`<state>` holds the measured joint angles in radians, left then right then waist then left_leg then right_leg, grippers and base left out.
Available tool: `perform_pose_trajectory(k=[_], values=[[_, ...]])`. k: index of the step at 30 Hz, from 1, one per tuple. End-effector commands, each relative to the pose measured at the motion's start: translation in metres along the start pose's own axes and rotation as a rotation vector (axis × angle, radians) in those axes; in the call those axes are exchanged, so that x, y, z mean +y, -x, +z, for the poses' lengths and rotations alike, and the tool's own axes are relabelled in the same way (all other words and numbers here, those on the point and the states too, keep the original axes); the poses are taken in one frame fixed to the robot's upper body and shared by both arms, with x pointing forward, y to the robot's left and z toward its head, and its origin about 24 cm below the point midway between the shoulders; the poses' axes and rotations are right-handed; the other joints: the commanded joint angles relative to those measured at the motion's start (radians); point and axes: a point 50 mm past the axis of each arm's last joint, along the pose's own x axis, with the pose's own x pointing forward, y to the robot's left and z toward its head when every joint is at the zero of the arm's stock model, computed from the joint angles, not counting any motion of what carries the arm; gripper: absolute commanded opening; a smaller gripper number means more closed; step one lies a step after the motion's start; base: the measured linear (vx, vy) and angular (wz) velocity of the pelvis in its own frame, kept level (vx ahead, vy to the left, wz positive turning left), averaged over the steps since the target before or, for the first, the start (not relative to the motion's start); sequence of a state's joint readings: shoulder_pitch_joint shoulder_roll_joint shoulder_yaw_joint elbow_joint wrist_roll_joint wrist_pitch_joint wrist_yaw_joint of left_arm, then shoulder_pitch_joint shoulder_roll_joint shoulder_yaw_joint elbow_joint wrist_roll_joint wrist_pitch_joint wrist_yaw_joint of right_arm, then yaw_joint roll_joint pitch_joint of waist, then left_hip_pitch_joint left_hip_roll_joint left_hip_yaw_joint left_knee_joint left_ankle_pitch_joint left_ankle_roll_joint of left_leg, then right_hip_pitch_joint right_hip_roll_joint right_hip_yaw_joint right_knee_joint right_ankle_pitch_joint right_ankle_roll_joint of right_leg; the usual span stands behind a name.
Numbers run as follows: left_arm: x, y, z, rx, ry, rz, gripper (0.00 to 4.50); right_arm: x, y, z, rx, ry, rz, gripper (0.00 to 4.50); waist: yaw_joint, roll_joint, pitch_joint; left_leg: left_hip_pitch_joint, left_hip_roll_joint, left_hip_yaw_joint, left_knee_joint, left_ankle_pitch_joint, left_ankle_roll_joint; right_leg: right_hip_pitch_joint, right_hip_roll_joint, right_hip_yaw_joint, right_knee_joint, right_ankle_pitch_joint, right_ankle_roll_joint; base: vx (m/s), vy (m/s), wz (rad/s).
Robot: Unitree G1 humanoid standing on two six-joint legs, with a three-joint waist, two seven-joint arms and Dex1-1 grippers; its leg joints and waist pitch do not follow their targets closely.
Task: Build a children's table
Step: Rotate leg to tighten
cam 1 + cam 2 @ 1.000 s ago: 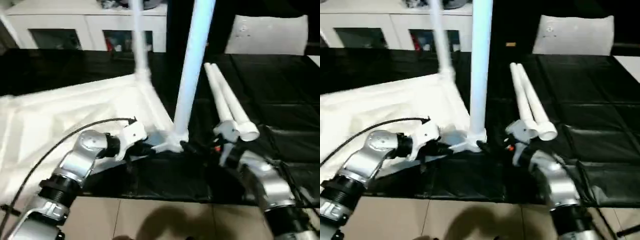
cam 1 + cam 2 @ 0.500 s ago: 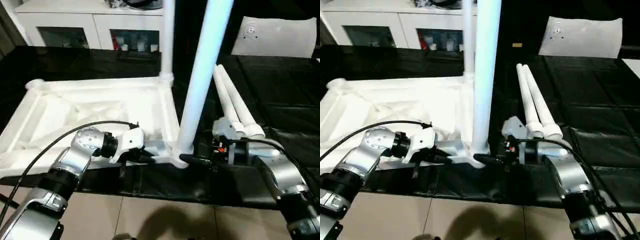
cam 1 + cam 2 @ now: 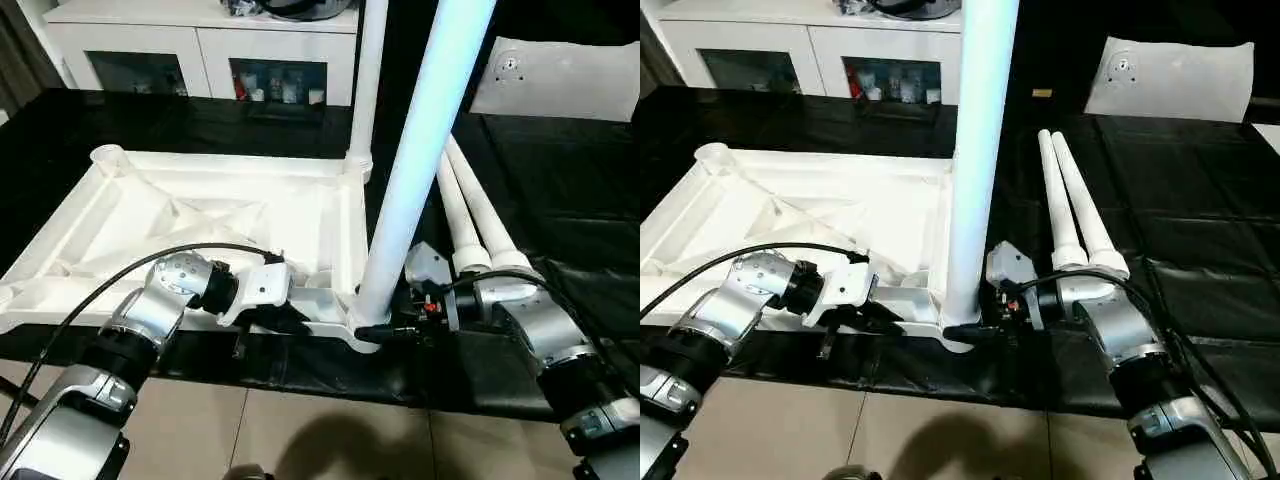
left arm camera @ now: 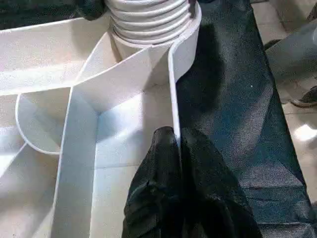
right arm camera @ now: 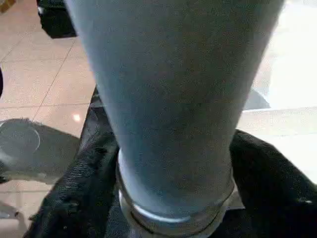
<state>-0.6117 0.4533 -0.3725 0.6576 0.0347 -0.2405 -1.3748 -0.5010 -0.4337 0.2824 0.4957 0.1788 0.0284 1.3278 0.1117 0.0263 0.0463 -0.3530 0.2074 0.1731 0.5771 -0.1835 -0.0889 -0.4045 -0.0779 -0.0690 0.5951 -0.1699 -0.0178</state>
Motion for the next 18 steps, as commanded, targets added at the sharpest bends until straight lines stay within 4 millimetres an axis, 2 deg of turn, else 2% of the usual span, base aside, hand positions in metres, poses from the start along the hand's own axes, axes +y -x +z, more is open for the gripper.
perform_pose_trajectory(k=[1,7,12,14,15,17,18], values=[[0.003,-0.002,0.008,0.023,-0.067,-0.049,0.0,-0.002,-0.001,0.003,0.014,0.028,0.02,3.03,-0.004,-0.013,-0.065,0.001,0.02,0.004,-0.058,-0.185,0.054,0.054,-0.057,0.04,-0.063,-0.255,-0.191,0.0,0.0,0.0],[0.005,-0.001,0.007,0.019,-0.058,-0.033,0.0,-0.001,-0.003,0.002,-0.005,0.007,0.031,2.79,-0.003,-0.009,-0.067,0.001,0.021,0.004,-0.057,-0.178,0.058,0.055,-0.055,0.04,-0.058,-0.21,-0.209,0.0,0.0,0.0],[0.005,-0.001,0.006,-0.023,-0.004,-0.001,0.0,0.009,-0.008,-0.005,-0.032,-0.055,0.068,2.77,-0.002,-0.008,-0.067,0.003,0.022,0.004,-0.057,-0.185,0.056,0.055,-0.056,0.04,-0.06,-0.218,-0.211,0.0,0.0,0.0],[0.006,-0.003,0.007,-0.062,0.044,0.062,0.0,0.014,-0.016,-0.009,-0.104,-0.127,0.038,2.77,0.001,-0.008,-0.067,0.002,0.024,0.003,-0.058,-0.184,0.056,0.056,-0.058,0.04,-0.058,-0.203,-0.217,0.0,0.0,0.0],[0.006,-0.004,0.007,-0.076,0.07,0.099,0.0,0.016,-0.02,-0.011,-0.137,-0.159,0.006,2.77,0.0,-0.002,-0.067,0.0,0.024,0.002,-0.059,-0.185,0.053,0.057,-0.058,0.04,-0.056,-0.201,-0.219,0.0,0.0,0.0],[0.008,-0.005,0.006,-0.089,0.121,0.171,0.0,0.017,-0.03,-0.014,-0.184,-0.218,-0.081,2.76,-0.005,-0.004,-0.062,0.002,0.022,0.002,-0.063,-0.211,0.043,0.053,-0.057,0.039,-0.063,-0.241,-0.211,0.0,0.0,0.0],[0.01,-0.007,0.006,-0.096,0.15,0.215,0.0,0.017,-0.036,-0.016,-0.213,-0.244,-0.129,2.75,-0.008,-0.002,-0.06,0.004,0.019,0.001,-0.066,-0.24,0.029,0.053,-0.057,0.037,-0.07,-0.315,-0.187,0.0,0.0,0.0]])
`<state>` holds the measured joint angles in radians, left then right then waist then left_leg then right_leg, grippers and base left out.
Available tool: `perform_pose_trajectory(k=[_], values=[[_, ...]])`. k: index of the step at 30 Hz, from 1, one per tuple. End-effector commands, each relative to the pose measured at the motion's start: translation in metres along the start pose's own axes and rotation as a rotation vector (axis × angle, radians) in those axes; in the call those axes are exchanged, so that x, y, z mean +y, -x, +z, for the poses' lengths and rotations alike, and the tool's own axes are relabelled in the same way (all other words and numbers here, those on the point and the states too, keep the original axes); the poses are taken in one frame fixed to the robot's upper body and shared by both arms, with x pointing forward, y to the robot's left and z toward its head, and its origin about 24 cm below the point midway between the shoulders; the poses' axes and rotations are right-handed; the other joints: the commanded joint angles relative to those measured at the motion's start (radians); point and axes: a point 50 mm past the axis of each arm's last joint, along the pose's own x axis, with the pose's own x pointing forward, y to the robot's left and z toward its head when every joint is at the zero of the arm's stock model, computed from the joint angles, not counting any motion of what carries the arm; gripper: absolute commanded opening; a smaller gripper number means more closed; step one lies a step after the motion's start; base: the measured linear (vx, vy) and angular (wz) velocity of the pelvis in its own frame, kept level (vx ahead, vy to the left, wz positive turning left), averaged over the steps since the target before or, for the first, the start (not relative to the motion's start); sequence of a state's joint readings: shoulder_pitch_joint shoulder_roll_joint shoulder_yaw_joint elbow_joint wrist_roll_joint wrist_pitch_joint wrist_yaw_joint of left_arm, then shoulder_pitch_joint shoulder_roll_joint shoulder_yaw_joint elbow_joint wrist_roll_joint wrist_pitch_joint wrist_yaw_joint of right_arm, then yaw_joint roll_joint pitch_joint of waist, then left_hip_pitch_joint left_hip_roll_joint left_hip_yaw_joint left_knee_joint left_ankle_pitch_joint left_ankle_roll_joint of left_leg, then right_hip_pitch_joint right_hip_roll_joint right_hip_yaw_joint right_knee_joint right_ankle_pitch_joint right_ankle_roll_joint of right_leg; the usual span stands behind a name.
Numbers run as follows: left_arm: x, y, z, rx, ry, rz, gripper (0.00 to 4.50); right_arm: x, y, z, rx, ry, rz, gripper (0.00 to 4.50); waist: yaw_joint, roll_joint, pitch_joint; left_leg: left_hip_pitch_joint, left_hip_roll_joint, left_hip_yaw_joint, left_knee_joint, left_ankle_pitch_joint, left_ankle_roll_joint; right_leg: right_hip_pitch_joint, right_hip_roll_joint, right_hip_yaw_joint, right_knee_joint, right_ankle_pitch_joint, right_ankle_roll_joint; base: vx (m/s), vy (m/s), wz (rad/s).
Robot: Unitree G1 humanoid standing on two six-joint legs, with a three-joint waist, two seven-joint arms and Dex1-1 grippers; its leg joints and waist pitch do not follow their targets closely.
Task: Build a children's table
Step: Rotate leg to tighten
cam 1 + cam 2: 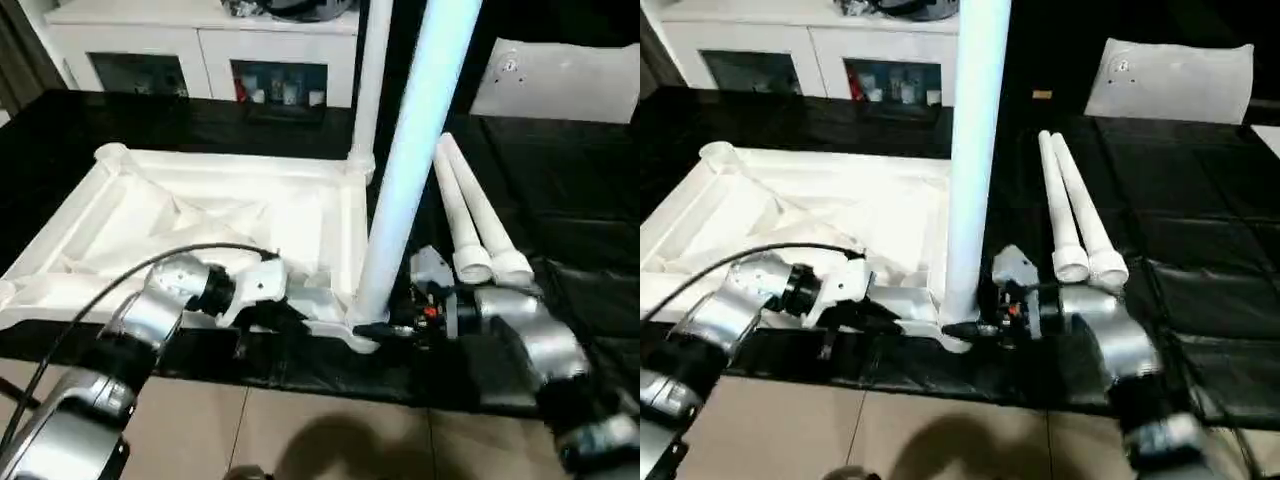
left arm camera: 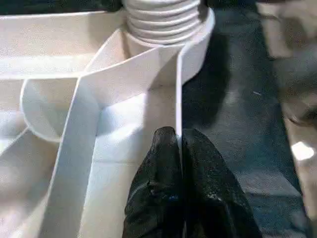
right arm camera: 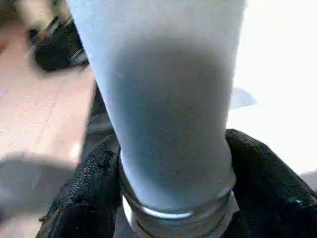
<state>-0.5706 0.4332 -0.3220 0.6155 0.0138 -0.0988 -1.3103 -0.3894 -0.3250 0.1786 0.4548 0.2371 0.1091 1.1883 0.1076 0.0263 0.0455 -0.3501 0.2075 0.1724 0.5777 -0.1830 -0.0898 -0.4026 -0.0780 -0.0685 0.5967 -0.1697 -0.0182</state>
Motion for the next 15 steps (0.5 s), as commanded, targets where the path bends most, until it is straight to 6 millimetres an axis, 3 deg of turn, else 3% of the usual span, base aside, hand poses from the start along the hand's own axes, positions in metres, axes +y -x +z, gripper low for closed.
perform_pose_trajectory(k=[1,3,5,9,10,12,15], values=[[0.011,-0.01,0.016,-0.097,0.049,0.184,0.0,0.011,-0.03,-0.009,-0.045,-0.085,-0.054,2.75,-0.007,-0.002,-0.057,0.002,0.019,0.001,-0.068,-0.258,0.024,0.048,-0.058,0.037,-0.077,-0.354,-0.176,0.0,0.0,0.0],[0.013,-0.013,0.021,-0.133,0.093,0.248,0.0,0.012,-0.041,-0.013,-0.044,-0.106,-0.14,2.75,-0.021,-0.001,-0.051,0.004,0.014,-0.005,-0.073,-0.3,0.003,0.046,-0.061,0.033,-0.094,-0.499,-0.122,0.0,0.0,0.0],[0.015,-0.02,0.028,-0.154,0.145,0.319,0.0,0.013,-0.056,-0.014,-0.065,-0.172,-0.224,2.75,-0.038,-0.001,-0.051,0.002,0.012,-0.01,-0.076,-0.301,-0.006,0.045,-0.058,0.032,-0.095,-0.518,-0.106,0.0,0.0,0.0],[0.018,-0.029,0.038,-0.168,0.227,0.418,0.0,0.01,-0.075,-0.01,-0.088,-0.266,-0.343,2.75,-0.059,0.0,-0.052,0.001,0.008,-0.009,-0.072,-0.306,0.004,0.042,-0.055,0.032,-0.1,-0.518,-0.105,0.0,0.0,0.0],[0.019,-0.032,0.042,-0.166,0.24,0.441,0.0,0.008,-0.079,-0.009,-0.083,-0.271,-0.376,2.75,-0.06,0.0,-0.052,0.004,0.007,-0.008,-0.07,-0.305,0.011,0.037,-0.054,0.031,-0.103,-0.511,-0.108,0.0,0.0,0.0],[0.022,-0.041,0.049,-0.154,0.259,0.496,0.0,0.006,-0.093,-0.005,-0.059,-0.278,-0.431,2.75,-0.068,0.001,-0.053,-0.003,0.007,-0.009,-0.071,-0.287,0.01,0.042,-0.053,0.031,-0.097,-0.476,-0.12,0.0,0.0,0.0],[0.022,-0.046,0.053,-0.128,0.254,0.53,0.0,0.007,-0.099,-0.004,-0.045,-0.262,-0.449,2.75,-0.068,0.001,-0.056,-0.001,0.009,-0.007,-0.069,-0.268,0.016,0.041,-0.052,0.034,-0.093,-0.422,-0.132,0.0,0.0,0.0]])
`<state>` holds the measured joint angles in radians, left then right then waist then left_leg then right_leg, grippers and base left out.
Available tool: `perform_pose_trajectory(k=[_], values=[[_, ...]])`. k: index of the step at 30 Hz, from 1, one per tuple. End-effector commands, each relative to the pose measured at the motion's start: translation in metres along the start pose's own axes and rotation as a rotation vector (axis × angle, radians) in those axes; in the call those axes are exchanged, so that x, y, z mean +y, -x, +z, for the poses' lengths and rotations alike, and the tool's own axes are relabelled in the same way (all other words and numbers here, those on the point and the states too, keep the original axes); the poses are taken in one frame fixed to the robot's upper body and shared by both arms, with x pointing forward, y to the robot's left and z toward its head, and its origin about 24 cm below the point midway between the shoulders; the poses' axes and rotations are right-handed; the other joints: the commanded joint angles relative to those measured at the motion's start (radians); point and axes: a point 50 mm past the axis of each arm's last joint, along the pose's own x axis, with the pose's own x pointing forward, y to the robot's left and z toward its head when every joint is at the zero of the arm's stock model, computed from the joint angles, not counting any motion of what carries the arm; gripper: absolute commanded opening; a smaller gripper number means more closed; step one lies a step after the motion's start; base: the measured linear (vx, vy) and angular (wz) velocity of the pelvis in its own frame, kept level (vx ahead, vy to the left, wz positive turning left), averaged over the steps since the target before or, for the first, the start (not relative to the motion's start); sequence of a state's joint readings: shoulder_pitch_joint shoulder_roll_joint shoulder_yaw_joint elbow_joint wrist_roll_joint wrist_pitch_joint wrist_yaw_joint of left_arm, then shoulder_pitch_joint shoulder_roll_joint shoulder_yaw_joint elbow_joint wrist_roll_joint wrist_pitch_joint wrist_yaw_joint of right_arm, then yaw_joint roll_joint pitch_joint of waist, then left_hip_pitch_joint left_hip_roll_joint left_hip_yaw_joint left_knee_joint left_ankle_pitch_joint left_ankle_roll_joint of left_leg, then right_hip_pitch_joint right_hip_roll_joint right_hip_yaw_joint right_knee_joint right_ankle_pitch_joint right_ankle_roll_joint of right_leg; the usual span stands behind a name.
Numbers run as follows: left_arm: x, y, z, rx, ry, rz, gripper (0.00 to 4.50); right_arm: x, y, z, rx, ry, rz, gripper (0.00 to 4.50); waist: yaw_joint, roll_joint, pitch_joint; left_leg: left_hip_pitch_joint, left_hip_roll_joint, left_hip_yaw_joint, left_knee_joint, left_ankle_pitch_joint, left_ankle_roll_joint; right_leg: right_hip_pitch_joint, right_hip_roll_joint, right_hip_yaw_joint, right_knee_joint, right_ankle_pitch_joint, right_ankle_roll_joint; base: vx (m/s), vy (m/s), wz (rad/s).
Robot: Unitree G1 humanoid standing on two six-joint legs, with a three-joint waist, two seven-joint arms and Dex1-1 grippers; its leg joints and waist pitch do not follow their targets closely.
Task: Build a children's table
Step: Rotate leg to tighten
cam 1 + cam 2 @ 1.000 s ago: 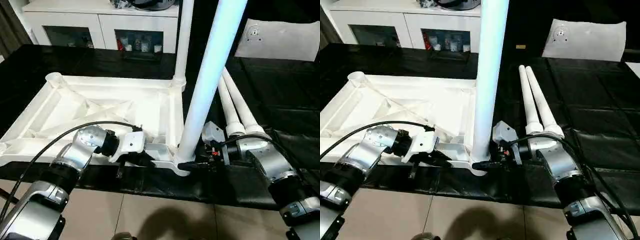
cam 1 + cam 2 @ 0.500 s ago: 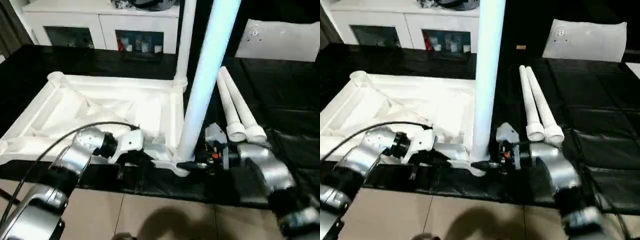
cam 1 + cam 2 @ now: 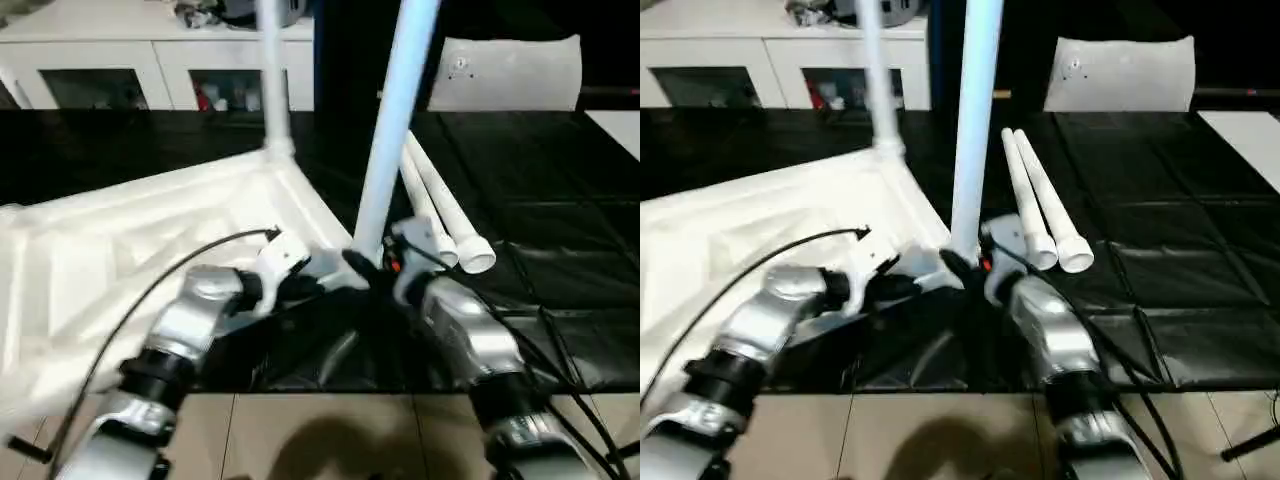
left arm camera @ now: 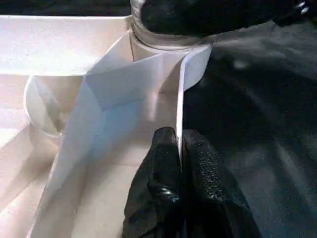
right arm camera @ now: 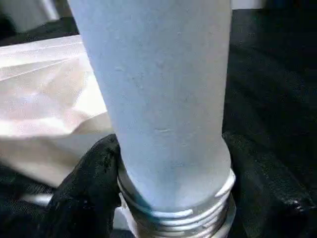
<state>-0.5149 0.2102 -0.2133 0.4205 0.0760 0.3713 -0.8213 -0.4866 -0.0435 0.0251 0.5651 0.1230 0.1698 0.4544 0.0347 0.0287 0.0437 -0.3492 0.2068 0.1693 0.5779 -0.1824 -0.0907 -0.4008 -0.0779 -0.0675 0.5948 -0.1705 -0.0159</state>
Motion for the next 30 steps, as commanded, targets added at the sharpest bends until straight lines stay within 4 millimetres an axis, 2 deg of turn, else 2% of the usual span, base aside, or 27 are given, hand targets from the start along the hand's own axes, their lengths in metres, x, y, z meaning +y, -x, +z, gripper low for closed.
perform_pose_trajectory(k=[1,3,7,8,9,10,11,12,14,18,19,24,29,30], values=[[-0.005,-0.01,0.036,-0.113,-0.053,0.074,0.0,0.059,-0.015,-0.028,0.112,-0.069,0.231,2.75,0.007,-0.001,-0.056,-0.005,0.01,-0.003,-0.069,-0.259,0.023,0.042,-0.051,0.034,-0.089,-0.383,-0.142,0.0,0.0,0.0],[-0.006,-0.008,0.033,-0.087,-0.059,0.075,0.0,0.053,-0.011,-0.029,0.093,-0.007,0.2,3.45,0.01,-0.002,-0.06,-0.007,0.01,-0.001,-0.068,-0.229,0.032,0.045,-0.05,0.036,-0.081,-0.31,-0.16,0.0,0.0,0.0],[-0.008,-0.002,0.027,-0.063,-0.082,0.041,0.0,0.034,0.001,-0.026,0.036,0.024,0.132,3.68,0.016,-0.002,-0.062,-0.009,0.011,0.002,-0.066,-0.196,0.047,0.049,-0.051,0.037,-0.075,-0.245,-0.176,0.0,0.0,0.0],[-0.007,-0.001,0.025,-0.055,-0.076,0.037,0.0,0.03,0.003,-0.025,0.021,0.038,0.121,3.9,0.015,-0.001,-0.061,-0.009,0.011,0.001,-0.066,-0.195,0.048,0.05,-0.051,0.037,-0.074,-0.24,-0.178,0.0,0.0,0.0],[-0.006,0.001,0.023,-0.045,-0.077,0.033,0.0,0.025,0.006,-0.024,0.006,0.053,0.11,3.9,0.015,-0.001,-0.06,-0.01,0.011,0.001,-0.067,-0.195,0.048,0.051,-0.05,0.036,-0.075,-0.241,-0.18,0.0,0.0,0.0],[-0.005,0.003,0.02,-0.029,-0.074,0.028,0.0,0.017,0.012,-0.021,-0.015,0.081,0.089,3.95,0.014,0.003,-0.059,-0.01,0.011,0.001,-0.068,-0.204,0.046,0.051,-0.05,0.036,-0.076,-0.247,-0.179,0.0,0.0,0.0],[-0.004,0.005,0.017,-0.026,-0.084,0.02,0.0,0.013,0.017,-0.019,-0.036,0.099,0.095,4.07,0.013,0.001,-0.059,-0.01,0.01,0.002,-0.067,-0.208,0.046,0.051,-0.049,0.035,-0.078,-0.25,-0.178,0.0,0.0,0.0],[-0.004,0.006,0.015,-0.026,-0.099,0.001,0.0,0.008,0.023,-0.017,-0.055,0.105,0.11,4.07,0.013,0.002,-0.06,-0.011,0.009,0.003,-0.066,-0.211,0.047,0.052,-0.049,0.036,-0.078,-0.255,-0.174,0.0,0.0,0.0],[-0.003,0.008,0.013,-0.025,-0.105,-0.013,0.0,0.004,0.028,-0.014,-0.071,0.11,0.125,4.37,0.012,0.0,-0.06,-0.013,0.009,0.002,-0.066,-0.208,0.058,0.054,-0.048,0.036,-0.079,-0.248,-0.172,0.0,0.0,0.0],[-0.002,0.017,0.003,-0.025,-0.203,-0.156,0.0,-0.013,0.056,0.0,-0.092,0.184,0.276,4.46,0.014,-0.002,-0.063,-0.017,0.009,0.001,-0.061,-0.179,0.091,0.057,-0.046,0.035,-0.073,-0.18,-0.187,0.0,0.0,0.0],[-0.003,0.018,0.001,-0.024,-0.204,-0.185,0.0,-0.016,0.06,0.002,-0.08,0.206,0.299,4.46,0.013,0.002,-0.062,-0.016,0.01,0.002,-0.061,-0.186,0.092,0.056,-0.046,0.035,-0.074,-0.185,-0.191,0.0,0.0,0.0],[-0.003,0.025,-0.002,-0.006,-0.299,-0.328,0.0,-0.025,0.071,0.01,-0.018,0.278,0.43,4.46,0.023,0.0,-0.058,-0.007,0.013,0.004,-0.063,-0.228,0.082,0.05,-0.05,0.036,-0.084,-0.288,-0.181,0.0,0.0,0.0],[-0.003,0.032,-0.002,0.008,-0.357,-0.47,0.0,-0.029,0.075,0.013,0.065,0.326,0.547,4.46,0.037,-0.004,-0.059,-0.005,0.016,0.006,-0.061,-0.211,0.077,0.05,-0.048,0.036,-0.072,-0.238,-0.2,0.0,0.0,0.0],[-0.003,0.034,-0.001,0.025,-0.386,-0.516,0.0,-0.025,0.075,0.012,0.105,0.34,0.623,4.46,0.039,-0.007,-0.061,-0.006,0.017,0.007,-0.06,-0.207,0.078,0.052,-0.049,0.036,-0.07,-0.229,-0.201,0.0,0.0,0.0]])
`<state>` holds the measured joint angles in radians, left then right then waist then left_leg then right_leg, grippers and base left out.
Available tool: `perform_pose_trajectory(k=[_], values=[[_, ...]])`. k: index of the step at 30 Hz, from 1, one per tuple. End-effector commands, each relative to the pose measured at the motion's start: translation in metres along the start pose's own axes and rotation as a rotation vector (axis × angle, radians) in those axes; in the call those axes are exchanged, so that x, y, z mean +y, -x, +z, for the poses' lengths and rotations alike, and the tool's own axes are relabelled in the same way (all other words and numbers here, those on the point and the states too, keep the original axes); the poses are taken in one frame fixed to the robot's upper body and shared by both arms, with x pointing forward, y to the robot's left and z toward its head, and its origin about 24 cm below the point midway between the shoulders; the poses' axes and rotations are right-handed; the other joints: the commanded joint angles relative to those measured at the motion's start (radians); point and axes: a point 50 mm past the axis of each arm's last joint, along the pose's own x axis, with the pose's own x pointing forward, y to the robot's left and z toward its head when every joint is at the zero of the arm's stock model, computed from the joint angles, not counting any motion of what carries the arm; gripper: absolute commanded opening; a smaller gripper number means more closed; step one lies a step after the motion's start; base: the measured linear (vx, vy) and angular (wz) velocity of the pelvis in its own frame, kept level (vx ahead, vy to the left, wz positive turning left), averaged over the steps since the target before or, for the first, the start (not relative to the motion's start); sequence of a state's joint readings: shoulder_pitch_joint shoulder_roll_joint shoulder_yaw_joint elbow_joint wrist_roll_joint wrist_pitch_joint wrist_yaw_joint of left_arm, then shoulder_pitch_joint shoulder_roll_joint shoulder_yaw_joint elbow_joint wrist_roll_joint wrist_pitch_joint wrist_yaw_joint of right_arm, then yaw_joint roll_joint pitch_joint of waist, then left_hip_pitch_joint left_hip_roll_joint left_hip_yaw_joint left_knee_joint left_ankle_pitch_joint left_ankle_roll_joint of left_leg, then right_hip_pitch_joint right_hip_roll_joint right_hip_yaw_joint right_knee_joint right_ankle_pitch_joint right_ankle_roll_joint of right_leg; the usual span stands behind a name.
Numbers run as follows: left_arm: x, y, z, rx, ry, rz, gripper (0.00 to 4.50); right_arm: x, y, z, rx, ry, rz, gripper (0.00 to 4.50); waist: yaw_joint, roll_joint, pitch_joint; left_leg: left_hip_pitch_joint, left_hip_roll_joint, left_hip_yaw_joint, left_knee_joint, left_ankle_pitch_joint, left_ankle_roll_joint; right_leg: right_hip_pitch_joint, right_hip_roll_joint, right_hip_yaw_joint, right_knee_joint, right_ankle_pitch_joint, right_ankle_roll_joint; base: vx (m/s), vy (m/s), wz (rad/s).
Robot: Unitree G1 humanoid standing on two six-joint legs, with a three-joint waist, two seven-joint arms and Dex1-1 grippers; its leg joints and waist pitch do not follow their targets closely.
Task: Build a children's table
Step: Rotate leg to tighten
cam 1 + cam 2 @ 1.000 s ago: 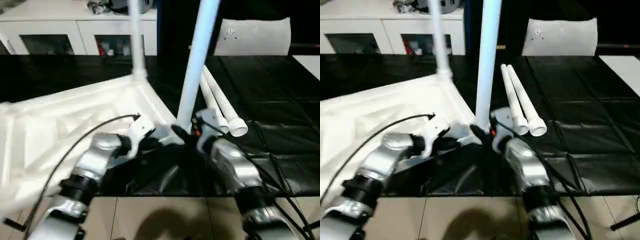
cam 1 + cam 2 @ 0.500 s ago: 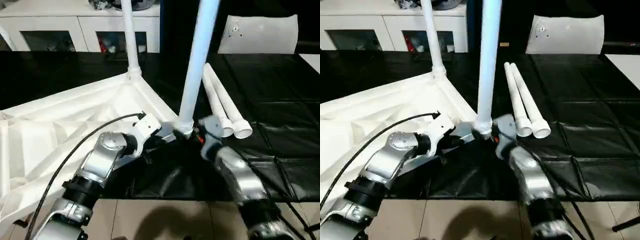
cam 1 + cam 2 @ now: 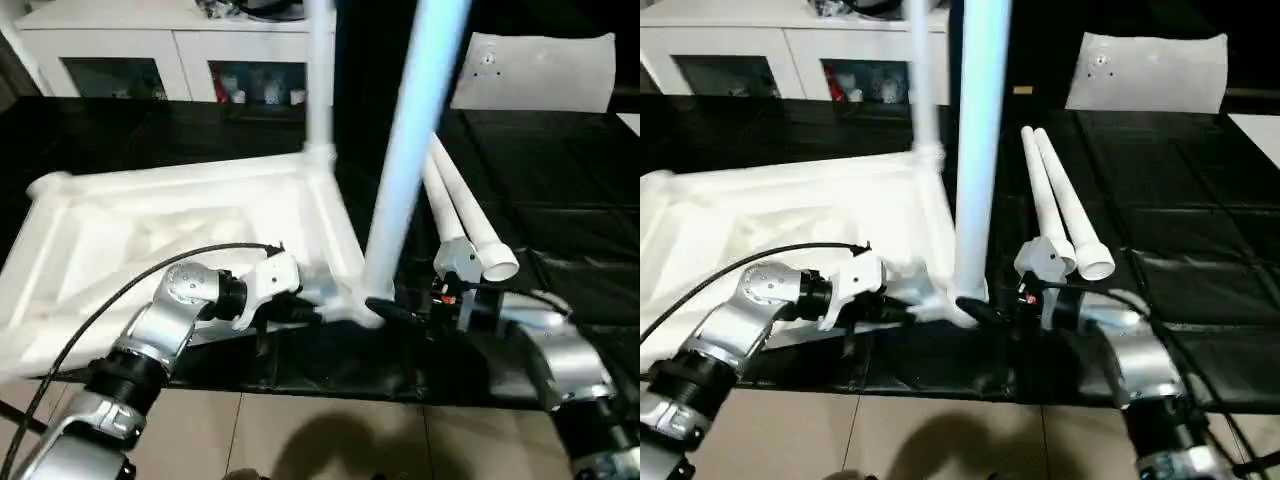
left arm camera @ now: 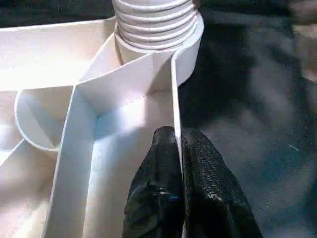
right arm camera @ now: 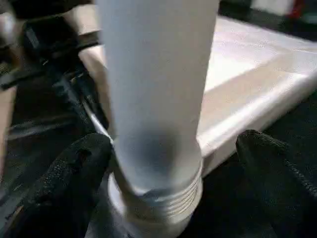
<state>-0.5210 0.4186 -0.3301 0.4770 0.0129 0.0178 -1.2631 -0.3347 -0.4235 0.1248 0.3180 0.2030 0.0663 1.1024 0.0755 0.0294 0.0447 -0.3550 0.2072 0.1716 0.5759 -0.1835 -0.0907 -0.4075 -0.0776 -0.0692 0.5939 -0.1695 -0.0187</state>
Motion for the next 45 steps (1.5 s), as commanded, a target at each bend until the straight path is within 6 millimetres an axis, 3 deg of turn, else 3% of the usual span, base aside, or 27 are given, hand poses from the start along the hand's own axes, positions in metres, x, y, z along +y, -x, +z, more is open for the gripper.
perform_pose_trajectory(k=[1,5,7,13,23,34,35,37,38,39,41,42,43,45], values=[[0.0,-0.001,0.01,0.006,-0.083,-0.089,0.0,0.003,-0.003,0.002,0.022,0.008,0.082,4.46,0.0,-0.007,-0.062,0.0,0.016,0.004,-0.058,-0.205,0.079,0.058,-0.049,0.037,-0.068,-0.23,-0.2,0.0,0.0,0.0],[0.0,0.003,0.013,0.016,-0.134,-0.173,0.0,0.011,-0.007,0.004,0.056,0.008,0.242,4.46,0.015,-0.012,-0.064,0.001,0.02,0.006,-0.056,-0.181,0.085,0.057,-0.053,0.039,-0.063,-0.212,-0.207,0.0,0.0,0.0],[0.0,0.004,0.014,0.02,-0.151,-0.195,0.0,0.013,-0.008,0.004,0.069,0.009,0.285,4.29,0.017,-0.01,-0.064,0.0,0.021,0.006,-0.056,-0.179,0.084,0.057,-0.053,0.039,-0.062,-0.207,-0.209,0.0,0.0,0.0],[0.002,0.005,0.015,0.047,-0.201,-0.261,0.0,0.014,-0.013,0.005,0.092,0.008,0.371,3.82,0.026,-0.018,-0.063,0.001,0.021,0.005,-0.056,-0.177,0.073,0.057,-0.057,0.039,-0.06,-0.232,-0.202,0.0,0.0,0.0],[0.003,0.007,0.01,0.059,-0.212,-0.286,0.0,0.016,-0.017,0.005,0.094,-0.017,0.425,2.9,0.036,-0.021,-0.066,0.0,0.021,0.005,-0.054,-0.162,0.069,0.058,-0.057,0.039,-0.056,-0.209,-0.203,0.0,0.0,0.0],[0.004,0.01,0.008,0.013,-0.163,-0.217,0.0,0.028,-0.022,0.002,0.02,-0.107,0.423,2.74,0.039,-0.021,-0.066,0.001,0.022,0.006,-0.054,-0.156,0.066,0.058,-0.057,0.04,-0.055,-0.21,-0.199,0.0,0.0,0.0],[0.009,0.009,0.01,-0.033,-0.118,-0.113,0.0,0.032,-0.029,0.003,-0.047,-0.152,0.356,2.74,0.037,-0.018,-0.066,0.0,0.022,0.005,-0.054,-0.158,0.064,0.057,-0.056,0.039,-0.055,-0.213,-0.2,0.0,0.0,0.0],[0.011,0.008,0.01,-0.043,-0.097,-0.06,0.0,0.034,-0.034,0.003,-0.069,-0.169,0.309,2.74,0.035,-0.02,-0.063,-0.001,0.023,0.005,-0.057,-0.165,0.052,0.058,-0.058,0.04,-0.058,-0.227,-0.194,0.0,0.0,0.0],[0.014,0.007,0.011,-0.045,-0.08,-0.011,0.0,0.034,-0.039,0.003,-0.085,-0.174,0.255,2.73,0.034,-0.015,-0.064,0.001,0.02,0.003,-0.058,-0.178,0.044,0.056,-0.058,0.039,-0.062,-0.264,-0.182,0.0,0.0,0.0],[0.015,0.006,0.011,-0.052,-0.058,0.036,0.0,0.034,-0.045,0.002,-0.092,-0.182,0.198,2.73,0.029,-0.017,-0.059,0.002,0.018,0.003,-0.06,-0.201,0.035,0.053,-0.056,0.039,-0.067,-0.309,-0.167,0.0,0.0,0.0],[0.018,0.001,0.014,-0.084,-0.003,0.139,0.0,0.032,-0.059,0.002,-0.111,-0.2,0.066,2.72,0.019,-0.012,-0.058,0.001,0.015,-0.002,-0.065,-0.224,0.01,0.054,-0.058,0.037,-0.071,-0.366,-0.147,0.0,0.0,0.0],[0.019,-0.003,0.018,-0.107,0.031,0.193,0.0,0.03,-0.068,0.003,-0.124,-0.216,-0.009,2.72,0.005,-0.016,-0.057,-0.001,0.017,-0.003,-0.068,-0.231,-0.006,0.055,-0.059,0.037,-0.07,-0.384,-0.138,0.0,0.0,0.0],[0.019,-0.008,0.021,-0.119,0.062,0.252,0.0,0.029,-0.078,0.005,-0.142,-0.251,-0.088,2.72,-0.006,-0.015,-0.056,-0.003,0.012,-0.004,-0.069,-0.238,-0.013,0.056,-0.057,0.035,-0.076,-0.421,-0.126,0.0,0.0,0.0],[0.021,-0.012,0.024,-0.123,0.113,0.335,0.0,0.027,-0.09,0.008,-0.151,-0.283,-0.159,2.72,-0.016,-0.014,-0.059,0.001,0.012,-0.004,-0.065,-0.23,-0.011,0.053,-0.057,0.037,-0.076,-0.41,-0.131,0.0,0.0,0.0]])
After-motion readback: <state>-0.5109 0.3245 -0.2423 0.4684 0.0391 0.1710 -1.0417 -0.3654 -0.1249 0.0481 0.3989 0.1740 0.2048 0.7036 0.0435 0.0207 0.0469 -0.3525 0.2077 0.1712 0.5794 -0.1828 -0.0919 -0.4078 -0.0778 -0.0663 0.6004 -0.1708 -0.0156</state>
